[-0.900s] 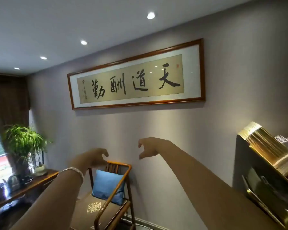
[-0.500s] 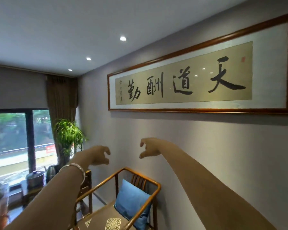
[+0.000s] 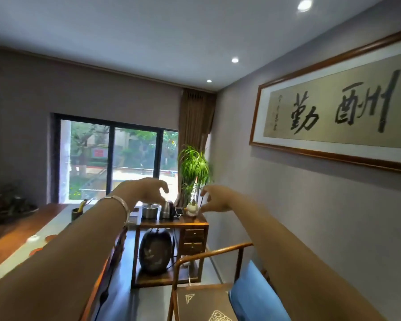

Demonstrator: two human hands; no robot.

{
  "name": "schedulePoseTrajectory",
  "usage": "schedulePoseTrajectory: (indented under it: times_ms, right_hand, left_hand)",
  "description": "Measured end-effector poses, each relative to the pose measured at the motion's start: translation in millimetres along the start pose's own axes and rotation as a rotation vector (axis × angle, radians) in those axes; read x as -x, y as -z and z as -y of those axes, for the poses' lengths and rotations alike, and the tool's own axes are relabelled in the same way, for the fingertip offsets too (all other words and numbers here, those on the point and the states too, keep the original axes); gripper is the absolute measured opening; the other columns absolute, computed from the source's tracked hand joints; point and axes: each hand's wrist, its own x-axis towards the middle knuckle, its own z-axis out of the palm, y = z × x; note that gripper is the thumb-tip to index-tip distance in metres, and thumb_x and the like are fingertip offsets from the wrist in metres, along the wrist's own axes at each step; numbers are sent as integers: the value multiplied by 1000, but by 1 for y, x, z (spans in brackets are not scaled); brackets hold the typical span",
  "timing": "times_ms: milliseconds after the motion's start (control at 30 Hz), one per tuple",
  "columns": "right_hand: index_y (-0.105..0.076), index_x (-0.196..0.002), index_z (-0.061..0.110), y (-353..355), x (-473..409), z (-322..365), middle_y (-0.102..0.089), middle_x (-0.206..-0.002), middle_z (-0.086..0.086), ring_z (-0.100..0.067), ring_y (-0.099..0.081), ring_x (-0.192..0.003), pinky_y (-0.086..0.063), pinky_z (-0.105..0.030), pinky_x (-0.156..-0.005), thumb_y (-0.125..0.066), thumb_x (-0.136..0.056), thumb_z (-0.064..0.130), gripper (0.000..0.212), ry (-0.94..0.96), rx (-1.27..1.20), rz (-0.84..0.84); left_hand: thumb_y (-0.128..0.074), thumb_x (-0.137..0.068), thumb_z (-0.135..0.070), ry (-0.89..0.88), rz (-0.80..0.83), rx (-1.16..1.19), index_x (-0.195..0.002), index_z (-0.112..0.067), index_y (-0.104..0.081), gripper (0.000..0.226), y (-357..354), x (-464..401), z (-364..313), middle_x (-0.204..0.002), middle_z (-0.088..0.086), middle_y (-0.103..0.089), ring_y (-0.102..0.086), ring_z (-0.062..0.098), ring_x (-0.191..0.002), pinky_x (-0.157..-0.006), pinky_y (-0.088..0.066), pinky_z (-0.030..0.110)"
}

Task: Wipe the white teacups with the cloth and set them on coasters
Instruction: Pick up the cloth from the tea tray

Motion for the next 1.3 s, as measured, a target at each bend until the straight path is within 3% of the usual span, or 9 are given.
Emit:
schedulePoseTrajectory:
  times_ms: [133, 300, 467, 833, 967, 1300]
  right_hand:
    - [-45, -128, 16, -19, -85, 14, -54, -130, -8, -26, -54, -115, -46, -37, -94, -69, -80, 38, 58, 133, 37, 22]
    - [-46, -124, 19, -33, -197, 17, -60, -117, -8, -24, -63, -97, -55, -43, -86, -71, -79, 37, 55, 150, -47, 71]
    - [-47, -125, 17, -33, -303, 25, -56, -123, -7, -21, -54, -104, -49, -39, -93, -70, -79, 40, 57, 195, -69, 48]
    - [-45, -130, 19, -88, -480, 86, -50, -135, -8, -25, -51, -115, -40, -35, -96, -68, -81, 42, 59, 371, -142, 133]
    - [-46, -129, 19, -109, -556, 121, -52, -132, -9, -24, -52, -110, -42, -35, -94, -68, -80, 42, 59, 472, -167, 135]
    - [-43, -131, 19, -144, -765, 227, -56, -126, -11, -21, -55, -97, -46, -31, -82, -67, -81, 41, 60, 835, -161, 164]
  left_hand:
    - [-72, -86, -29, 81, -35, 6, -124, -21, -60, 41, 16, -51, 55, -129, 4, -61, -57, 23, -115, -99, -44, 32]
    - [-70, -86, -34, 145, -65, -22, -129, -27, -55, 46, 23, -131, 125, -138, 4, -54, -52, 27, -123, -105, -42, 41]
    - [-69, -87, -33, 234, -62, -28, -129, -27, -55, 45, 32, -191, 205, -140, 5, -51, -52, 28, -123, -106, -42, 43]
    - [-68, -87, -28, 488, -45, 5, -127, -29, -54, 42, 38, -225, 347, -135, 4, -55, -56, 27, -117, -101, -48, 44]
    - [-67, -87, -29, 599, -79, -4, -126, -27, -54, 42, 42, -238, 399, -128, 2, -60, -59, 23, -110, -98, -51, 40]
    - [-64, -90, -33, 921, -150, -36, -134, -23, -50, 48, 64, -296, 543, -135, 2, -55, -52, 22, -122, -101, -43, 35]
